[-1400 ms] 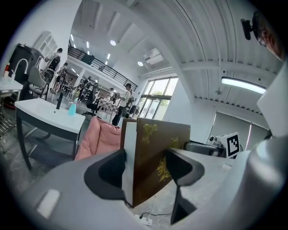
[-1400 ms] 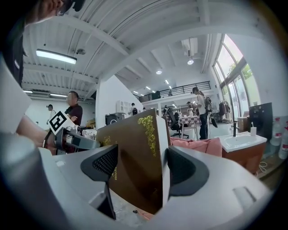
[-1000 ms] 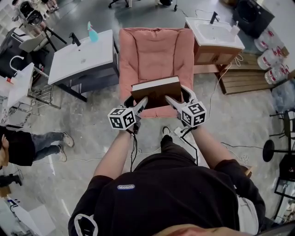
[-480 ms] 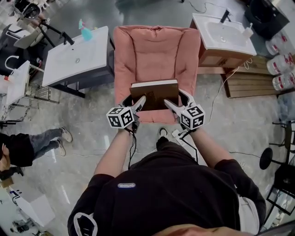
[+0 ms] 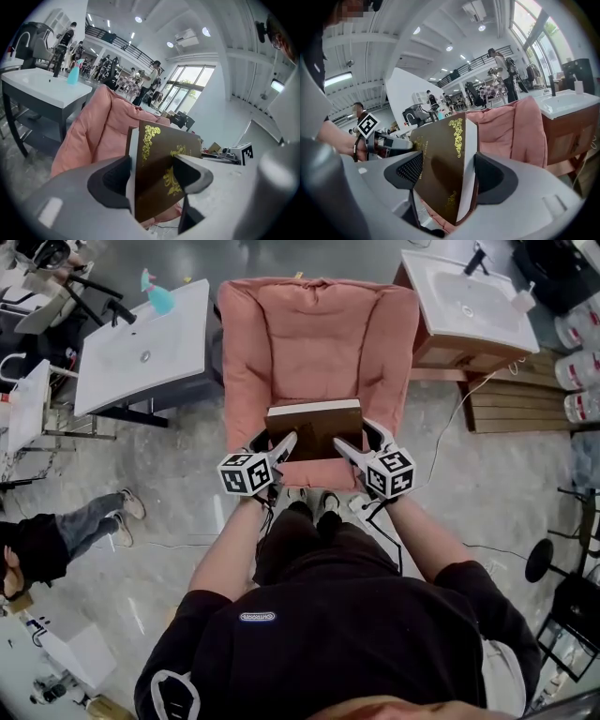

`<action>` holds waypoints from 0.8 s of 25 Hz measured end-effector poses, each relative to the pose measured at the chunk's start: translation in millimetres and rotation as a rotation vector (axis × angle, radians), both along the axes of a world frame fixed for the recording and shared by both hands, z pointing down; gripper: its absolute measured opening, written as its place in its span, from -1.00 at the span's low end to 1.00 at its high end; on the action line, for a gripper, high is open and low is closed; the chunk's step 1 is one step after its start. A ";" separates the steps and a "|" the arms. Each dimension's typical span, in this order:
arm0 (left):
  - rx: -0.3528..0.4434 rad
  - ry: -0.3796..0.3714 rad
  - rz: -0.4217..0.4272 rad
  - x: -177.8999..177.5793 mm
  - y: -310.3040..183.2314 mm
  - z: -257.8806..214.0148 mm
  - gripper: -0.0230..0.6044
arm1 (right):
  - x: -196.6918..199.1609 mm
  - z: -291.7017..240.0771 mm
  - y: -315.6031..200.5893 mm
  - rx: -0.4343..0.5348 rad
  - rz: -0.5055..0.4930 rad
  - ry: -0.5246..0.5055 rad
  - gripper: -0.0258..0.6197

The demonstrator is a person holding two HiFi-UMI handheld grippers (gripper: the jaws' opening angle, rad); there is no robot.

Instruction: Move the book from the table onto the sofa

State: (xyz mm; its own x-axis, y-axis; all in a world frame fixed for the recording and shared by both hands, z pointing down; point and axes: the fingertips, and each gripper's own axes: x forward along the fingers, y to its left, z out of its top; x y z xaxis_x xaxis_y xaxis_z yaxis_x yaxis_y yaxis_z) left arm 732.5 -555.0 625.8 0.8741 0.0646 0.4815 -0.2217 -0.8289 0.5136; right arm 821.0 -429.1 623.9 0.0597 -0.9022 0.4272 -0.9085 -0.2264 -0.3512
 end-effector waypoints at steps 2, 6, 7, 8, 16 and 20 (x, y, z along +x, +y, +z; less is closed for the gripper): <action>-0.015 -0.017 0.012 5.8 -4.3 14.3 0.00 | 4.5 14.5 -3.9 -0.017 0.010 -0.012 0.22; -0.055 -0.048 0.030 17.5 -15.0 42.5 0.00 | 15.1 41.1 -13.1 -0.040 0.036 -0.028 0.19; -0.062 -0.056 0.038 20.8 -17.2 49.9 0.00 | 18.4 47.6 -14.8 -0.046 0.043 -0.034 0.19; -0.070 -0.063 0.046 24.8 -19.6 57.0 0.00 | 22.3 53.7 -16.9 -0.052 0.051 -0.039 0.19; -0.106 -0.109 0.097 41.0 -44.9 108.1 0.00 | 38.7 100.3 -43.9 -0.073 0.088 -0.067 0.21; -0.120 -0.134 0.110 46.1 -48.3 134.6 0.00 | 41.3 127.5 -46.2 -0.093 0.090 -0.088 0.23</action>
